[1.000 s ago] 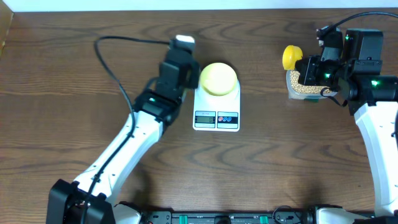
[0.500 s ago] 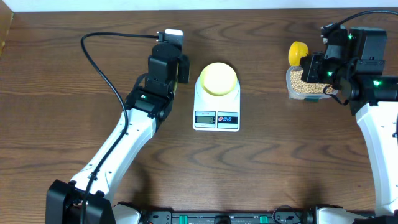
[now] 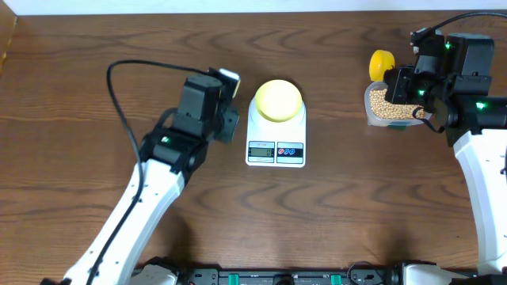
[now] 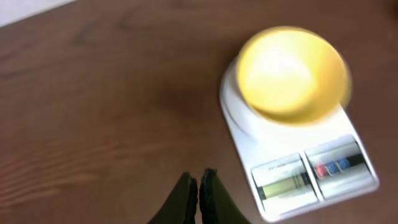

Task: Scoop item into bowl and weigh 50g on scale
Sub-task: 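Withdraw the left gripper from the scale toward the lower left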

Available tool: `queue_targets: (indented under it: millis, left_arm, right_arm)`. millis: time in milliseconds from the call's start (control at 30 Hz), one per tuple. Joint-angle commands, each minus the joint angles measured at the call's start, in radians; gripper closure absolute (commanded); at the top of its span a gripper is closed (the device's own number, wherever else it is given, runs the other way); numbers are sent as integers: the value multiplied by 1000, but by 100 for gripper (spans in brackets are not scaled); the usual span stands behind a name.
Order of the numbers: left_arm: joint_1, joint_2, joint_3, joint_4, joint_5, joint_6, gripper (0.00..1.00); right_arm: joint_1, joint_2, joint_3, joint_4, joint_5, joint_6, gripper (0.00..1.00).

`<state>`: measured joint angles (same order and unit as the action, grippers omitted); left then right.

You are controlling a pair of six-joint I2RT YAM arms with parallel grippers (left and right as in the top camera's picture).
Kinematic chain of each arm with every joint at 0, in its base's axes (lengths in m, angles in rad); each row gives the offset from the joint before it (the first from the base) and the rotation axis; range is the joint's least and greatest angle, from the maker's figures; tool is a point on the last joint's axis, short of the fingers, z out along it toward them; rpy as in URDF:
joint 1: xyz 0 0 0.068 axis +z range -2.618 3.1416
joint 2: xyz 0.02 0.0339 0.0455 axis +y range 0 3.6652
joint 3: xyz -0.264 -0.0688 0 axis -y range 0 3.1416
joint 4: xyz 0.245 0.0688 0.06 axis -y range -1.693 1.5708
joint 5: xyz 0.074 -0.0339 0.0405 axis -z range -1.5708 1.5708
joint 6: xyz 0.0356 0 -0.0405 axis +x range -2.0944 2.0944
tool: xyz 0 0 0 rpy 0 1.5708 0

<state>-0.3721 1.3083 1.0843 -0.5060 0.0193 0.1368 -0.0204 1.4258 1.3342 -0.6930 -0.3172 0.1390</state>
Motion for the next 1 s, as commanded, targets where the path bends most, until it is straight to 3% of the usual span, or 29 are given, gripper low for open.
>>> queue_targets:
  millis: [0,100,300,667,767,967]
  left_arm:
    - [0,-44,6,-50,143,115,92]
    - [1,-75,5,-102,202,204,92]
    - [44,-170,-48,-109,264,269,93]
    - [114,-315,-338,72,337,324,93]
    - [114,-313,-358,106,418,323,93]
    - [114,-309,-358,103,407,323,90]
  right_arm:
    - [-2,-10,19,0,5,-22,99]
    - [-2,-10,19,-5,5,-23,99]
    - [-2,-5,19,-14,5,-43,99]
    - [-2,0,19,-22,5,-43,99]
    - [-2,0,19,-23,5,-43,99]
    - [-2,0,19,-29,5,-43,99]
